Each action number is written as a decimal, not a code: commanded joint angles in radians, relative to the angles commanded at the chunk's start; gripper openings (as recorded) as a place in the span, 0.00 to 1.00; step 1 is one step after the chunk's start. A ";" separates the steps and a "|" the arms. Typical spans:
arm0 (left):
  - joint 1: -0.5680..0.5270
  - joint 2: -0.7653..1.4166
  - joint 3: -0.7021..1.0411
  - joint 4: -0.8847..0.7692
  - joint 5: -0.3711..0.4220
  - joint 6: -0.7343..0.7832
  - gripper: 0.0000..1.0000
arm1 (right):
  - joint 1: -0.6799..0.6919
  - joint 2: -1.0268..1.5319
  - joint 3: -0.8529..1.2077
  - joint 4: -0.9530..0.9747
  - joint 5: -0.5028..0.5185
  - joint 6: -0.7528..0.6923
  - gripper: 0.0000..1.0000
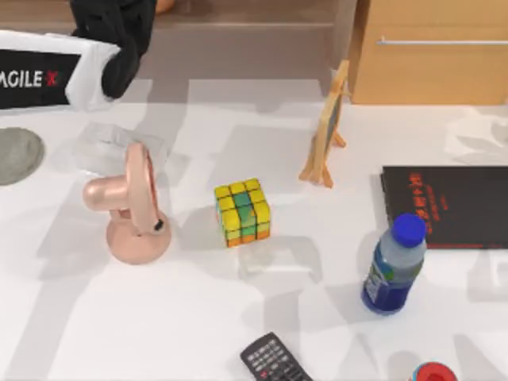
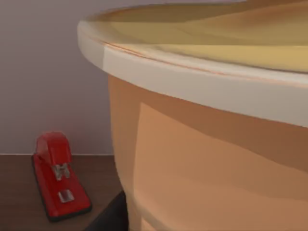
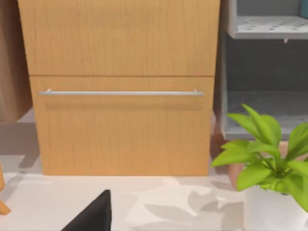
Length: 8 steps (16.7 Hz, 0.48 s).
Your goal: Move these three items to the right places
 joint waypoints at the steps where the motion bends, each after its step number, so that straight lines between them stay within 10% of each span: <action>1: 0.000 0.000 0.000 0.000 0.000 0.000 0.62 | 0.000 0.000 0.000 0.000 0.000 0.000 1.00; 8: 0.000 0.000 0.000 0.000 0.000 0.000 0.10 | 0.000 0.000 0.000 0.000 0.000 0.000 1.00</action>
